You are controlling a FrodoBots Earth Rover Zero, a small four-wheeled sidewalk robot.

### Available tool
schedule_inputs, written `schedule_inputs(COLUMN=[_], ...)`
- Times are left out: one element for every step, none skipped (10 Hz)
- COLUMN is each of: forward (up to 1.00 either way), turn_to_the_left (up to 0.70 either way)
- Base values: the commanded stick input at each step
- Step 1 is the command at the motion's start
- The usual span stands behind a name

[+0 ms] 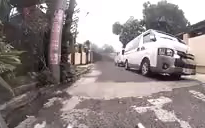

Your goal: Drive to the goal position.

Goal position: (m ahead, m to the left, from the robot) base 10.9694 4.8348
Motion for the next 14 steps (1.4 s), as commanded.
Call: schedule_inputs(forward=[0.70,0.70,0.70,0.70,0.70,0.70,0.70,0.70,0.70,0.70,0.70,0.70,0.70,0.70], turn_to_the_left=[0.00,0.00,0.00,0.00,0.00,0.00,0.00,0.00,-0.01,0.00,-0.01,0.00,0.00,0.00])
